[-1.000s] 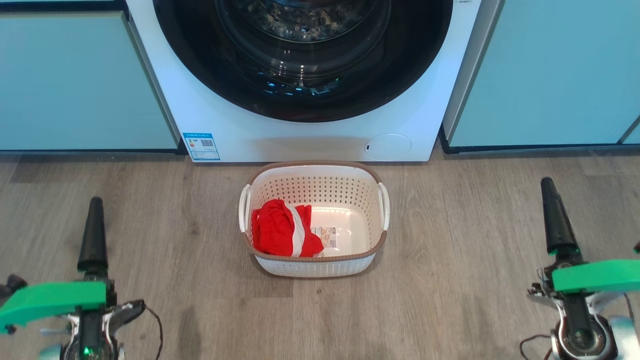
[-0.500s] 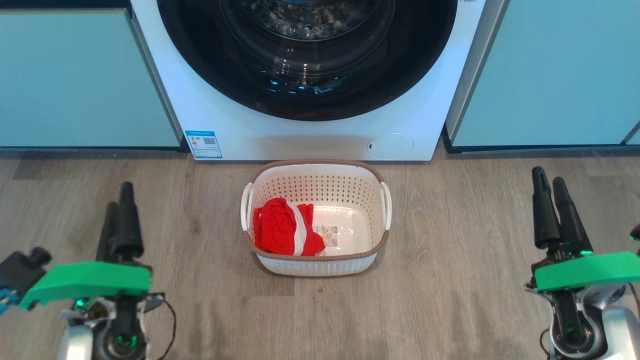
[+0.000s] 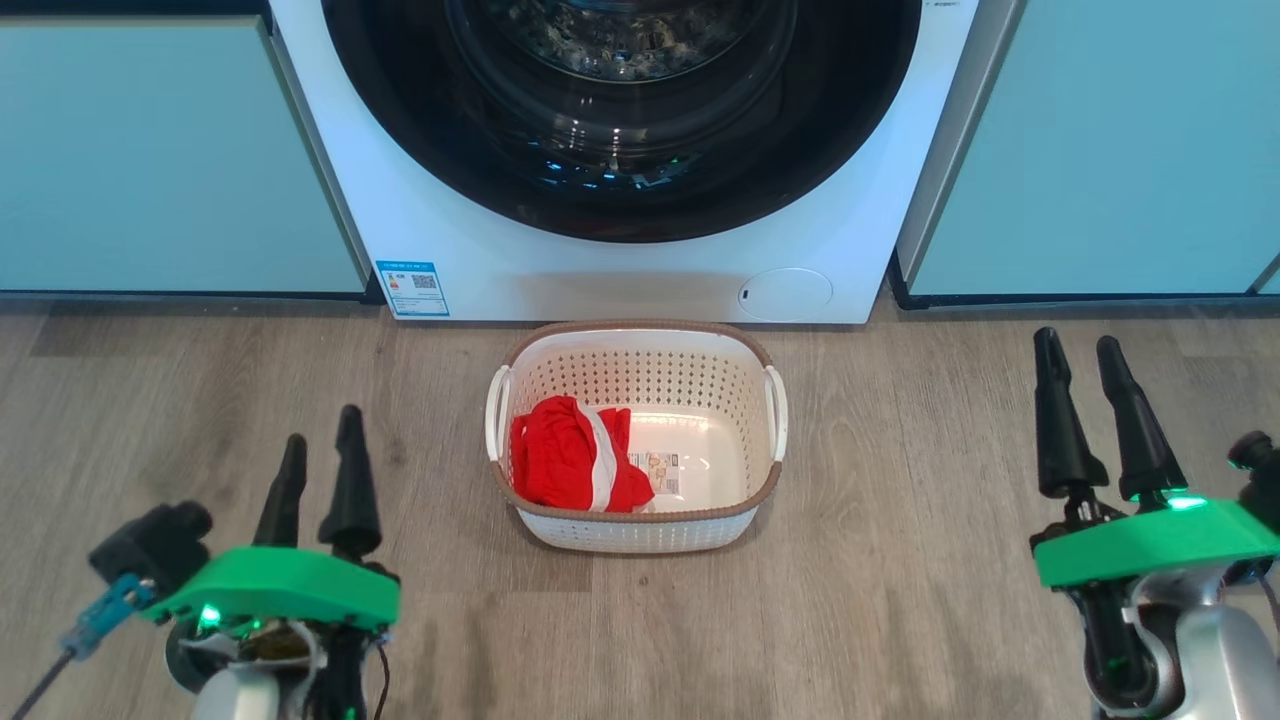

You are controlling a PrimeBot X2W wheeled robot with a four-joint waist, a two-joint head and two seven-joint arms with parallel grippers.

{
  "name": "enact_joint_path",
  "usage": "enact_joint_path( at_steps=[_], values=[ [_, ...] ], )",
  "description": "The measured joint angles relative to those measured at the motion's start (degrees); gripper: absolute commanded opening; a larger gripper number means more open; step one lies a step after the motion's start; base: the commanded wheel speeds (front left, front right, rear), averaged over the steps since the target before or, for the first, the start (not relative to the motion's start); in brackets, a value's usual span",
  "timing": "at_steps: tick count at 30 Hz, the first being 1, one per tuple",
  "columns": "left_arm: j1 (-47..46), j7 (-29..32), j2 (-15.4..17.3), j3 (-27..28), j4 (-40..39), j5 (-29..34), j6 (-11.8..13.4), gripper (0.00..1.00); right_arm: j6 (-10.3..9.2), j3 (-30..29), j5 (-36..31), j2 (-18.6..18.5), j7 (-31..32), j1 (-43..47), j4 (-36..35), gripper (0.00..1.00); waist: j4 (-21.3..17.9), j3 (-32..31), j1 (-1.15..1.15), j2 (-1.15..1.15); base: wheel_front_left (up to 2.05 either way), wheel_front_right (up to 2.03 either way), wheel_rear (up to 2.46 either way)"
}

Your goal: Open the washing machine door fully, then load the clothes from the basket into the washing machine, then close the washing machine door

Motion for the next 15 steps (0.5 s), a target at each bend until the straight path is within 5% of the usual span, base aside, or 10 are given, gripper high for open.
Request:
enact_joint_path(
  at_steps=[15],
  values=[
    [0.0, -2.72, 2.29, -7.43, -0.48, 16.73, 2.58, 1.0, 0.01, 0.97, -9.13, -0.03, -2.5, 0.4, 4.58, 1.0, 0.12, -0.34, 0.0, 0.0, 0.0, 0.0, 0.0]
  ],
)
